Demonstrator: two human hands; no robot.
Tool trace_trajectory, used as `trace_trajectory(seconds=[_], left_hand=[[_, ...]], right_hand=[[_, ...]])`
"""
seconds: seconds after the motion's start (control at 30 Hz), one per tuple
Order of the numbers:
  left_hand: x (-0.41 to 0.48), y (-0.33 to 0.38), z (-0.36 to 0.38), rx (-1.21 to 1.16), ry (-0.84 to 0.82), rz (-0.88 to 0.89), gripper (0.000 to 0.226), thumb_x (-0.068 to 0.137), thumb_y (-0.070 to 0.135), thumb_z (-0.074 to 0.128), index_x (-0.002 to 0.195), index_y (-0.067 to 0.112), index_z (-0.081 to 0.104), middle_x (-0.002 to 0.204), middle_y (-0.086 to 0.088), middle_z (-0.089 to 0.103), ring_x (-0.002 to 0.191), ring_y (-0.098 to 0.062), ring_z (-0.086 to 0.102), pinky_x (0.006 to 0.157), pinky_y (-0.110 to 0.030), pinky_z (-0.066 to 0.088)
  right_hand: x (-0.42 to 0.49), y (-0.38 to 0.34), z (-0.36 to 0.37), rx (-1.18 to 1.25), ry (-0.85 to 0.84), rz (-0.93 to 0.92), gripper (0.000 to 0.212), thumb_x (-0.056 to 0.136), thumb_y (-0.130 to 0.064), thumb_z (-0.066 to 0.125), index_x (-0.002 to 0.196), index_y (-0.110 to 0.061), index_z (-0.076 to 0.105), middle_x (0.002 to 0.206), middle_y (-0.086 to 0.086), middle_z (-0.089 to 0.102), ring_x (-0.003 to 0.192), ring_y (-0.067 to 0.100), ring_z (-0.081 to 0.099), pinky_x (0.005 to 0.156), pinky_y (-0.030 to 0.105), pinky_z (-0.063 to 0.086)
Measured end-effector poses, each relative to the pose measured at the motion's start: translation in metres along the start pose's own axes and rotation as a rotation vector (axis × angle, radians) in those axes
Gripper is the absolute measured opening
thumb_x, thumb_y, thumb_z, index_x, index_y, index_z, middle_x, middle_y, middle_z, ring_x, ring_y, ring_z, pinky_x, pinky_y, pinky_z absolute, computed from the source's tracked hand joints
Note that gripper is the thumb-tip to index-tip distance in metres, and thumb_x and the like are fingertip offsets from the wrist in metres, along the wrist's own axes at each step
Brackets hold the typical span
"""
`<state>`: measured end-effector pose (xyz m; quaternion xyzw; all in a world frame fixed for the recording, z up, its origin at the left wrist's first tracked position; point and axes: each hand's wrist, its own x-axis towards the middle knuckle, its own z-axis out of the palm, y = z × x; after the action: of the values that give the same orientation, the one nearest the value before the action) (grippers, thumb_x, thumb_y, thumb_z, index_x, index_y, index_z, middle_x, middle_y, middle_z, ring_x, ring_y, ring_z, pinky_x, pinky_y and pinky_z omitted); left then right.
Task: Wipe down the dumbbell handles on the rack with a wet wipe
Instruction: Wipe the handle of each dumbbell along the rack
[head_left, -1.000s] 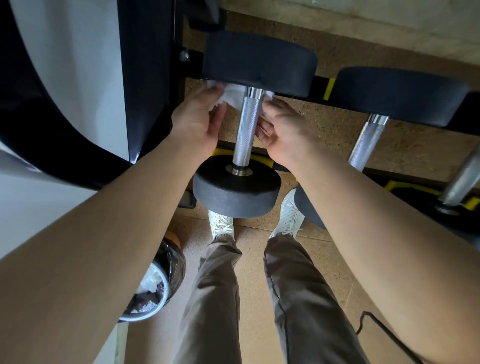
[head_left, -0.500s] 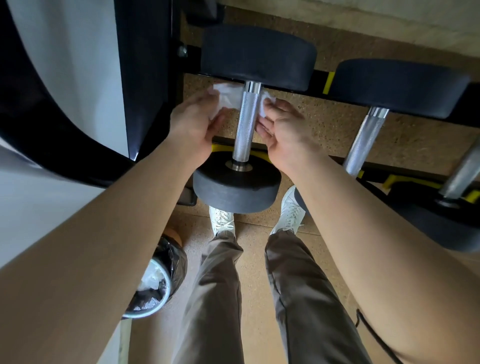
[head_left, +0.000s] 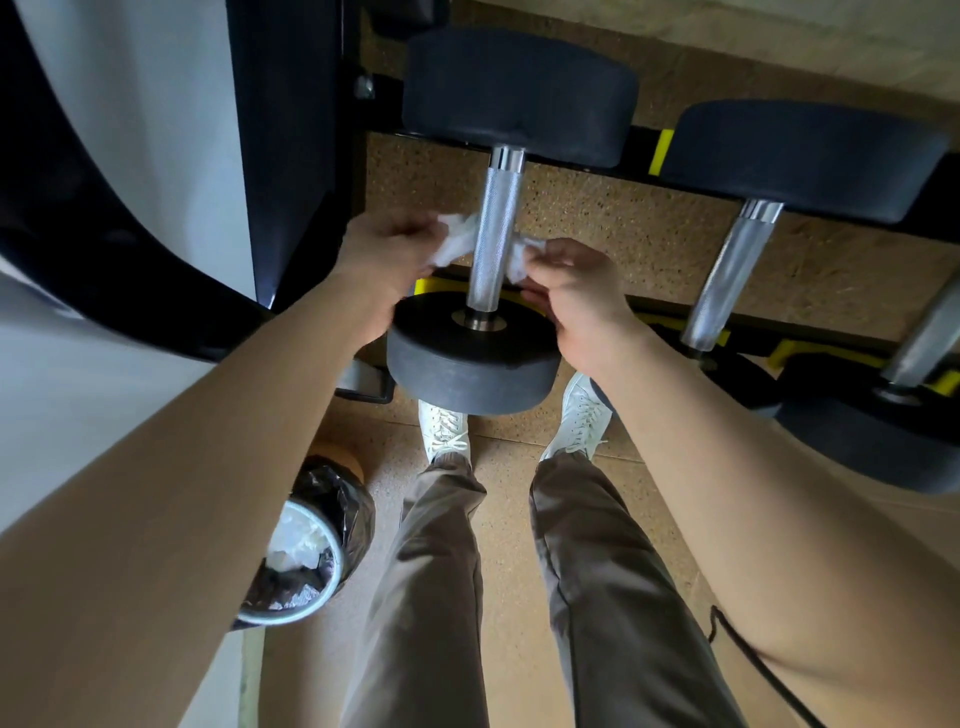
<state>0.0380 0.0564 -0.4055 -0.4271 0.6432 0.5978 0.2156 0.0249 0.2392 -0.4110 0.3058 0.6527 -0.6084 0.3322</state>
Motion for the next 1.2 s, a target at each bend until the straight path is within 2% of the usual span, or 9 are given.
trace_trajectory(seconds=[0.17, 0.27, 0.37, 0.47, 0.57, 0.7, 0.8, 1.0, 1.2], left_hand=[[-0.009, -0.007, -0.002, 0.297, -0.034, 0.181, 0.018, 0.094, 0.01, 0.068, 0.106, 0.02, 0.075, 0.099, 0.004, 0.072, 0.098, -0.013, 0.07, 0.088, -0.021, 0.053], [-0.008, -0.002, 0.015, 0.518, -0.122, 0.186, 0.02, 0.092, 0.009, 0.07, 0.104, 0.024, 0.075, 0.096, 0.01, 0.069, 0.097, -0.01, 0.066, 0.086, -0.019, 0.05], [-0.008, 0.002, 0.014, 0.697, -0.151, 0.195, 0.026, 0.092, 0.007, 0.065, 0.111, 0.021, 0.075, 0.103, 0.003, 0.071, 0.098, -0.015, 0.066, 0.077, -0.018, 0.05], [-0.018, 0.003, -0.004, 0.873, -0.209, 0.196, 0.028, 0.094, 0.006, 0.058, 0.112, 0.019, 0.075, 0.109, 0.0, 0.069, 0.093, -0.014, 0.059, 0.065, -0.018, 0.043], [-0.026, 0.004, -0.029, 0.882, -0.219, 0.189, 0.015, 0.089, 0.014, 0.06, 0.087, 0.013, 0.075, 0.09, -0.006, 0.071, 0.087, -0.023, 0.064, 0.067, -0.026, 0.042], [-0.031, 0.001, -0.023, 0.831, -0.221, 0.21, 0.014, 0.091, 0.019, 0.065, 0.095, 0.014, 0.078, 0.094, -0.002, 0.073, 0.092, -0.019, 0.066, 0.081, -0.034, 0.052], [-0.03, -0.002, -0.002, 0.858, -0.236, 0.225, 0.018, 0.092, 0.021, 0.068, 0.108, 0.02, 0.078, 0.094, 0.003, 0.07, 0.08, -0.01, 0.062, 0.071, -0.024, 0.051], [-0.041, 0.004, -0.006, 0.91, -0.278, 0.242, 0.013, 0.089, 0.023, 0.067, 0.084, 0.015, 0.076, 0.085, 0.0, 0.072, 0.084, -0.015, 0.067, 0.067, -0.026, 0.048], [-0.058, 0.001, -0.002, 0.471, -0.342, 0.277, 0.012, 0.092, 0.009, 0.065, 0.098, 0.01, 0.075, 0.091, 0.008, 0.074, 0.083, 0.006, 0.066, 0.077, -0.011, 0.047]], right_hand=[[0.002, -0.006, -0.018, -0.315, 0.032, -0.076, 0.017, 0.085, -0.007, 0.072, 0.073, -0.02, 0.069, 0.091, 0.011, 0.075, 0.085, 0.021, 0.07, 0.075, 0.031, 0.052], [0.0, -0.005, -0.044, -0.516, 0.032, -0.032, 0.007, 0.075, -0.009, 0.07, 0.069, -0.008, 0.066, 0.077, 0.012, 0.069, 0.07, 0.02, 0.06, 0.065, 0.03, 0.046], [-0.002, 0.002, -0.046, -0.682, -0.003, -0.106, 0.021, 0.071, -0.012, 0.067, 0.071, 0.009, 0.062, 0.067, 0.012, 0.053, 0.064, 0.018, 0.045, 0.059, 0.03, 0.032], [-0.004, 0.0, -0.025, -0.854, -0.134, -0.188, 0.009, 0.084, -0.015, 0.068, 0.079, -0.008, 0.07, 0.076, 0.004, 0.064, 0.074, 0.016, 0.056, 0.058, 0.025, 0.037], [-0.001, 0.003, -0.005, -0.911, -0.239, -0.221, 0.005, 0.087, -0.019, 0.071, 0.083, -0.017, 0.068, 0.087, -0.003, 0.066, 0.083, 0.014, 0.06, 0.062, 0.02, 0.042], [-0.003, 0.004, -0.017, -0.869, -0.27, -0.203, 0.014, 0.086, -0.025, 0.071, 0.086, -0.01, 0.07, 0.086, 0.002, 0.067, 0.078, 0.014, 0.058, 0.065, 0.028, 0.041], [-0.009, 0.002, -0.043, -0.873, -0.241, -0.215, 0.01, 0.081, -0.019, 0.07, 0.076, -0.011, 0.068, 0.075, 0.0, 0.064, 0.07, 0.011, 0.053, 0.059, 0.025, 0.035], [-0.01, 0.012, -0.041, -0.901, -0.266, -0.302, 0.005, 0.087, -0.02, 0.073, 0.085, -0.017, 0.069, 0.082, -0.005, 0.067, 0.079, 0.013, 0.061, 0.072, 0.027, 0.046], [-0.036, -0.001, -0.023, -0.35, -0.3, -0.215, 0.032, 0.082, 0.001, 0.068, 0.11, -0.015, 0.067, 0.1, 0.0, 0.074, 0.094, 0.012, 0.072, 0.085, 0.025, 0.056]])
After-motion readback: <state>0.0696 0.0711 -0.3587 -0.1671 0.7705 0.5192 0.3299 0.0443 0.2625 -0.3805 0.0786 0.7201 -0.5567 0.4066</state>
